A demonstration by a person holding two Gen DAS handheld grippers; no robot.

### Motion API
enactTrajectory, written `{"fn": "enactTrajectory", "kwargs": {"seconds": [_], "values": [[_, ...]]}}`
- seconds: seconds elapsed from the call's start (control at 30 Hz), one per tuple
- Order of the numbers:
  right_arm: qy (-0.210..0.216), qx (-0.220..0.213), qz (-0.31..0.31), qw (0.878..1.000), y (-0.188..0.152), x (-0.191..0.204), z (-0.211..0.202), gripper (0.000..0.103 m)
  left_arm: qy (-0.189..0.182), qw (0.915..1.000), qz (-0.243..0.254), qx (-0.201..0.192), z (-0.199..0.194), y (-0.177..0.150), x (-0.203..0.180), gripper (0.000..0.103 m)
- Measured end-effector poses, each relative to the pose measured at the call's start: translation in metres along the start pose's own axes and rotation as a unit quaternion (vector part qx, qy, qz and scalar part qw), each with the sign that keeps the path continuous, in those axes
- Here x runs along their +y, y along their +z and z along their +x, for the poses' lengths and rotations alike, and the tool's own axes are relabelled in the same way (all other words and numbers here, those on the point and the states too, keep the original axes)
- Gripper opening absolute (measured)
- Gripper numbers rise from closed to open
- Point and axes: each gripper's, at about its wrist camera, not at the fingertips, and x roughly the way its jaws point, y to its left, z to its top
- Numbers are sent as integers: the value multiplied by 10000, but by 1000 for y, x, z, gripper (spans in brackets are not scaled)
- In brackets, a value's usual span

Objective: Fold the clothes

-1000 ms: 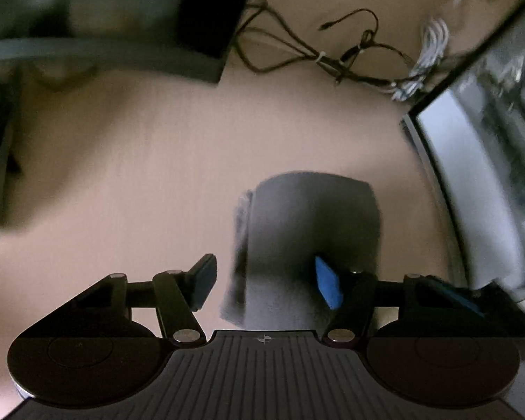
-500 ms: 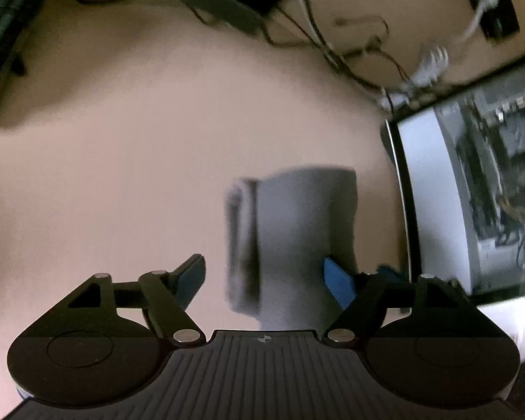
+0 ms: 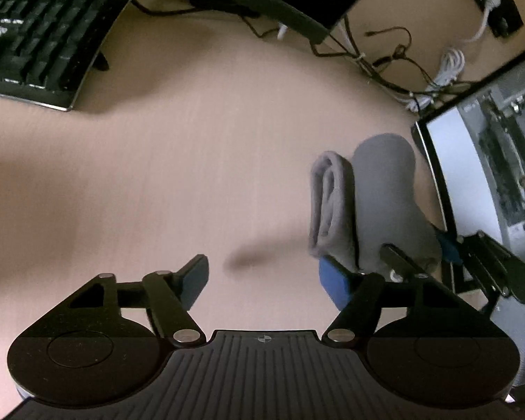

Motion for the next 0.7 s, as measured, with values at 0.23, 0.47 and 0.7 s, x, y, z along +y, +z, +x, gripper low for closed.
{"fn": "enactTrajectory", "kwargs": {"seconds": [0.23,0.47,0.7], "values": [[39,9,323,9995,2,-8,-11,33,43,9998,199,6,25,10,-29,69],[341,12,667,9972,16,-24,-5,33,-102,9982,526,262,40,4,-45,58],[524,127,296,9981,12,-4,9,44,-47,9993,344,-166,-7,17,-25,68]]}}
